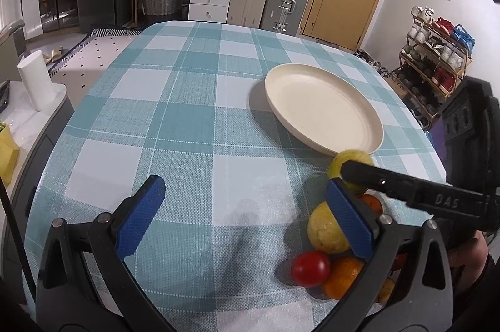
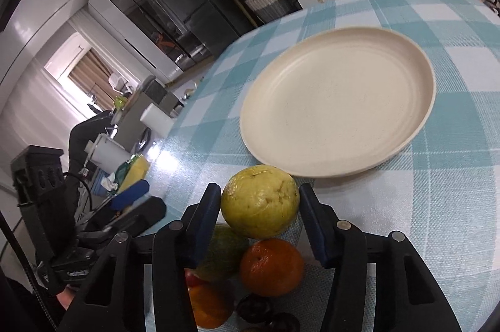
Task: Organize fruits
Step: 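Grasp the large yellow citrus with the right gripper while the left gripper picks the green lime, then lift the yellow citrus with the right gripper while the left gripper carries the lime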
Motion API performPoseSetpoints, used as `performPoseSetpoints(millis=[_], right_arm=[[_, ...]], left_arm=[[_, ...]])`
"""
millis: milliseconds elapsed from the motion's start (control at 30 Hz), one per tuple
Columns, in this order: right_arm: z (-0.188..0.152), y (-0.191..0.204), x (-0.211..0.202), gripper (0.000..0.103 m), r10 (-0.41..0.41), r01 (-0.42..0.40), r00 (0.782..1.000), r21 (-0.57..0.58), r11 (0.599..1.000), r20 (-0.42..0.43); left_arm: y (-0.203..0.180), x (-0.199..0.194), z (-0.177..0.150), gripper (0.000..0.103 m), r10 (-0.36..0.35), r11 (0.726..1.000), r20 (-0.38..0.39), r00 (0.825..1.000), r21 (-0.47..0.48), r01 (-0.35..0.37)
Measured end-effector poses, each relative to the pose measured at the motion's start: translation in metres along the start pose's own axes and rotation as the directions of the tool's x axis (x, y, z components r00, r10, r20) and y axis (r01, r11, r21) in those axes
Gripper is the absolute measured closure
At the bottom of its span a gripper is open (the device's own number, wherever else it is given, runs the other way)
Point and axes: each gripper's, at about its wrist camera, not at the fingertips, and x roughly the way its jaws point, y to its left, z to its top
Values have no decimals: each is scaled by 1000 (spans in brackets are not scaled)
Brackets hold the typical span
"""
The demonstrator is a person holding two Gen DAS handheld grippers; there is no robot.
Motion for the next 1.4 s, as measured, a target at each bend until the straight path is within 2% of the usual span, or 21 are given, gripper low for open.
performPoseSetpoints(millis=[333, 600, 867, 1000, 1200, 1267, 1300, 1333, 1400], right_arm=[[-4, -5, -38, 51, 24, -24, 994, -7, 1000, 108], [-9, -22, -69, 52, 14, -17, 985, 16, 1000, 173], [-14, -34, -84, 52, 15, -23, 980, 36, 999, 198], [-15, -37, -87, 52, 18, -27, 978, 39, 999, 206], [-17, -40, -90, 52, 21, -31, 977, 44, 999, 211], [-17, -42, -91, 59, 23, -34, 976, 47, 998, 215], [-17, -43, -92, 67, 36, -47, 976, 48, 998, 216], [-16, -43, -92, 67, 38, -50, 976, 50, 998, 216], [-16, -41, -90, 67, 19, -28, 978, 39, 999, 208]], left_arm=[[-11, -1, 4, 1, -102, 994, -77, 992, 37, 105], [-27, 6, 2, 1, -198, 977, -178, 964, 43, 208], [-48, 17, -5, 2, -209, 963, -260, 943, 110, 244], [-58, 23, -8, 15, -216, 954, -295, 931, 139, 265], [-62, 34, -11, 34, -252, 943, -351, 902, 122, 311], [-62, 38, -12, 44, -258, 941, -371, 892, 113, 319], [-62, 39, -12, 53, -264, 940, -377, 888, 105, 324], [-60, 41, -12, 58, -286, 935, -384, 878, 88, 343], [-59, 42, -12, 58, -300, 932, -385, 873, 75, 354]])
